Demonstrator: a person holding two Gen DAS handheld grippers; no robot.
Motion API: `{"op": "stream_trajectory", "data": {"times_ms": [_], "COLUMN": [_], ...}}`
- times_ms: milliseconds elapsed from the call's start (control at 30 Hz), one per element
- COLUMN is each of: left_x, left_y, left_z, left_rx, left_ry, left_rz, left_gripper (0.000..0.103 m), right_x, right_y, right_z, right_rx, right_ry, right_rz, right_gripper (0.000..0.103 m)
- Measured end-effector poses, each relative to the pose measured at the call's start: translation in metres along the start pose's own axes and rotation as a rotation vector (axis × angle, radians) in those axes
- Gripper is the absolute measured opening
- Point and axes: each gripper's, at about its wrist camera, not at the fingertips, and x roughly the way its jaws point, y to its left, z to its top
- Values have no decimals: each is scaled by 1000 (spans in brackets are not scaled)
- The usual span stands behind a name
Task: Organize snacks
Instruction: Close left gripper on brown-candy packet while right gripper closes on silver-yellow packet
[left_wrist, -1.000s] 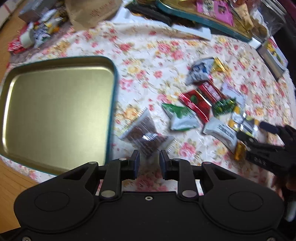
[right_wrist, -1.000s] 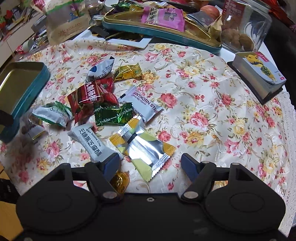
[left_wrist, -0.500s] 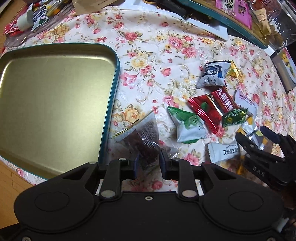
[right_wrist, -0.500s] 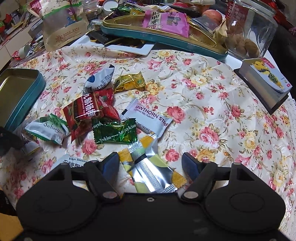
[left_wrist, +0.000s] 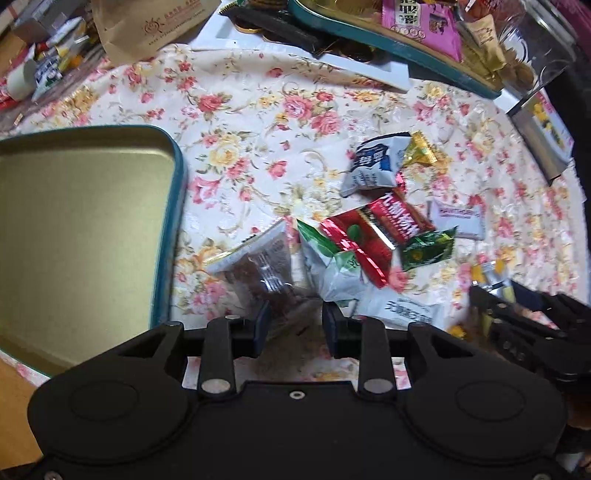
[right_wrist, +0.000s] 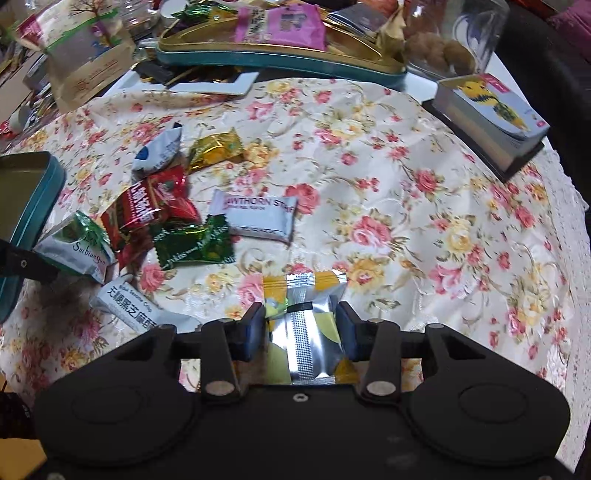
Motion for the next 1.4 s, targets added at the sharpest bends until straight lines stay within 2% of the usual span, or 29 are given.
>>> {"op": "stream_trajectory", "data": {"times_ms": [200, 333, 500, 700, 833, 900, 967, 1033, 1133, 1233, 1300, 1400], "left_x": [2, 6, 14, 16, 14, 16, 22, 24, 10, -15, -28, -34], "left_y": [9, 5, -11, -26, -33, -37, -37, -37, -38, -34, -29, -25], "left_z": [11, 19, 23, 19, 12, 6, -1, -6, -10, -6, 0, 11], "left_rx": [-101, -130, -83, 22, 74, 86, 83, 75, 107, 136, 127, 99], "left_ry": [-19, -34, -38, -42, 13, 71, 155, 188, 120, 5, -64, -148], "left_rz": [22, 49, 114, 147, 78, 15, -78, -114, -64, -78, -74, -25], "left_gripper": [40, 40, 46, 42, 41, 29, 28, 29, 28, 31, 31, 33], "right_x": [0, -1, -4, -7, -11, -12, -14, -15, -15, -13, -11, -11], "right_y": [1, 1, -2, -24, -38, -43, -47, -48, -45, -40, -40, -39], "right_z": [0, 0, -5, -12, -20, -23, -26, -28, -29, -26, -25, -24], "right_rx": [33, 46, 55, 129, 187, 204, 210, 213, 216, 204, 208, 213], "right_ry": [20, 24, 18, 18, 5, -4, -8, -10, -11, -1, 3, 7], "right_rz": [-3, 14, 25, 55, 67, 68, 66, 63, 55, 41, 41, 42], "right_gripper": [45, 46, 45, 45, 45, 45, 46, 51, 54, 57, 59, 60]}}
